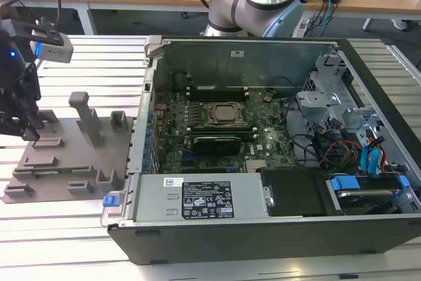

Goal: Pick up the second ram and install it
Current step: 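Pick up the second ram and move it above second insertion slot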

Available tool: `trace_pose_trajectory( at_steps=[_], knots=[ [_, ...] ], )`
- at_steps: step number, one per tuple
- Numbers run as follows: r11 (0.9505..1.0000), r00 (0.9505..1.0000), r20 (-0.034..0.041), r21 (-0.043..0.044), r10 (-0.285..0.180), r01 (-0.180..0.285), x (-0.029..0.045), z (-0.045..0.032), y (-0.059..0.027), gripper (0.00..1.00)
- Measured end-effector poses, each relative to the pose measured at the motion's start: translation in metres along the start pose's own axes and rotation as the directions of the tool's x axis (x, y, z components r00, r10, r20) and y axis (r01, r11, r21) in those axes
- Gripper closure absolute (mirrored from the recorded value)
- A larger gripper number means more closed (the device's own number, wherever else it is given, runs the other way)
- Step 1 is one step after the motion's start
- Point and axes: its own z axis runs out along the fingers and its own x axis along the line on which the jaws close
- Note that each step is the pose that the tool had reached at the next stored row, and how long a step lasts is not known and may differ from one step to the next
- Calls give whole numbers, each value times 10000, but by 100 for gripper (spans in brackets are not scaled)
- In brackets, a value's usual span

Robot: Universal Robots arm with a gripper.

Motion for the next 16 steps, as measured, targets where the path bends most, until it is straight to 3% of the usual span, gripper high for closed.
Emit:
trace_pose_trajectory(
  at_steps=[16],
  knots=[
    [10000, 10000, 0, 0, 0, 0, 11, 233, -11, 70]
  ],
)
